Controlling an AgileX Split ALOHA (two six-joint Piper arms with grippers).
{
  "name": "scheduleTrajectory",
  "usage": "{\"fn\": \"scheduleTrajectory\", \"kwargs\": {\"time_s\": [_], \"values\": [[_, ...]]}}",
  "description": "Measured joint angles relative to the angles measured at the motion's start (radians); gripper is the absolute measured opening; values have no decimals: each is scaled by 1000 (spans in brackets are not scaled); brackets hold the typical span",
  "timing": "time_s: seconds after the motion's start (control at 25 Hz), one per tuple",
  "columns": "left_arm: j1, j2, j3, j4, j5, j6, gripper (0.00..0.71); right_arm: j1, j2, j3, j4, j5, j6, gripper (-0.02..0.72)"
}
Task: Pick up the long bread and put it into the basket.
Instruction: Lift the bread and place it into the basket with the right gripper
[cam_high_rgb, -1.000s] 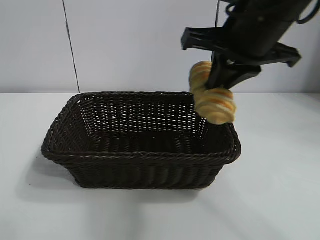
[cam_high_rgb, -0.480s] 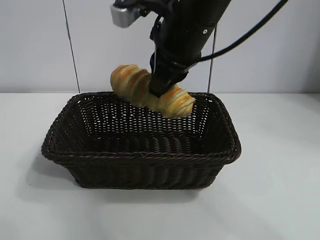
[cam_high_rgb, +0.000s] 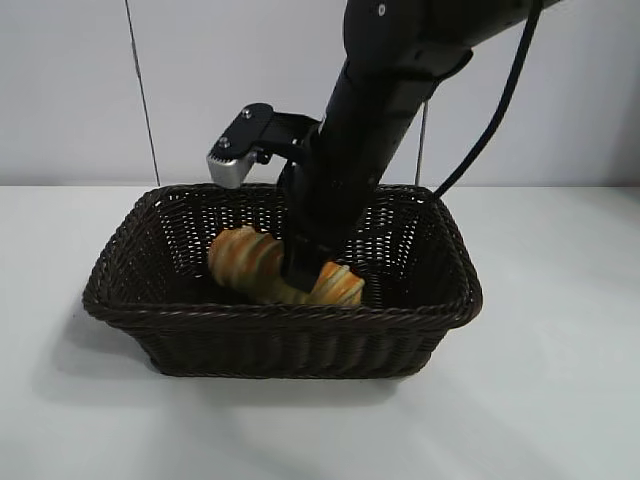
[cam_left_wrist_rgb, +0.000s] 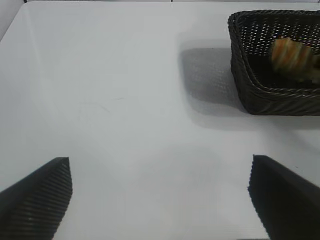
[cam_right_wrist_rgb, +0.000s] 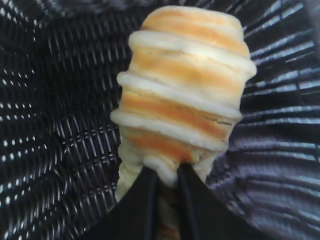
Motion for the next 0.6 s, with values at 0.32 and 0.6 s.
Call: {"fn": "scheduleTrajectory", "kwargs": {"time_s": [0.32, 0.6], "values": [[0, 0, 0, 0, 0, 0, 694, 0, -11, 0, 16, 18, 47, 659], [0, 0, 0, 0, 0, 0, 694, 0, -119, -78, 12, 113, 294, 690]]}}
